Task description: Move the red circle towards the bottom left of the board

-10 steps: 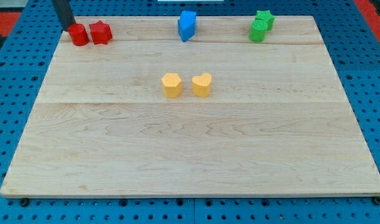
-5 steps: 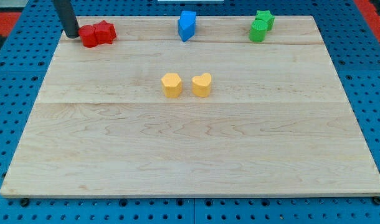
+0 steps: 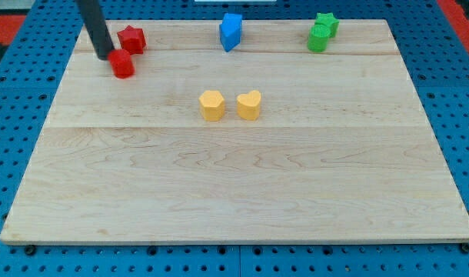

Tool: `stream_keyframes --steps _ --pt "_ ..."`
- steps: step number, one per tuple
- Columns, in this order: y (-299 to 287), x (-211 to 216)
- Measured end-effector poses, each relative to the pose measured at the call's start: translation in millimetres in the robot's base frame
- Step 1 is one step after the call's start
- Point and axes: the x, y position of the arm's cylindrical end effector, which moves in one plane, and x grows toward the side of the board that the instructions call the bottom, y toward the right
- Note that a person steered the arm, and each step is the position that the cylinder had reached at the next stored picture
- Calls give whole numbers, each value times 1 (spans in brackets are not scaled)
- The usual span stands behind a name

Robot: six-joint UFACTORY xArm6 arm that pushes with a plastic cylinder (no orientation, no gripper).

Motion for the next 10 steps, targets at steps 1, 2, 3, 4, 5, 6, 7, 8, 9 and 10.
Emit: stream_keyframes --steps 1,2,3,4,5,6,7,8,9,10 --pt "39 26" --pt "79 41" --pt "113 59" --pt "134 102" --pt "137 148" --pt "149 182" --pt "176 185" --pt "163 204" --pt "97 213" --pt "39 218"
